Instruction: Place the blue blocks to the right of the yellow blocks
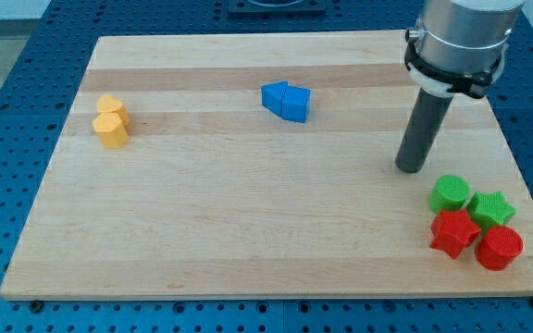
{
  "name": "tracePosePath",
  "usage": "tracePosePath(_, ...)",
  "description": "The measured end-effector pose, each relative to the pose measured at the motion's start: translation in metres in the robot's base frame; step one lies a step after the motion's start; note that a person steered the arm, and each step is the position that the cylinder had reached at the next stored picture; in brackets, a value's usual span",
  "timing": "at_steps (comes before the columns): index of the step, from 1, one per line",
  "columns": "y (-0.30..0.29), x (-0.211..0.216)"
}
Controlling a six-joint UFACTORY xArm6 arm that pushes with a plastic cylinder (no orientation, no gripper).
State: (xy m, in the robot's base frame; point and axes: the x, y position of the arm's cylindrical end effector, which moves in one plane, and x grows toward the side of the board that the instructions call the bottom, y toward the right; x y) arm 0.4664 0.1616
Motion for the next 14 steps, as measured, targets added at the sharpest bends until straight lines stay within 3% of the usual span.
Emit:
tracePosePath(2, 0.000, -0.018)
tracePosePath(3, 0.000, -0.062)
tracePosePath(7, -0.134, -0.107)
tracePosePath(11, -0.189, -0.165)
tracePosePath(14, -0.251, -0.171)
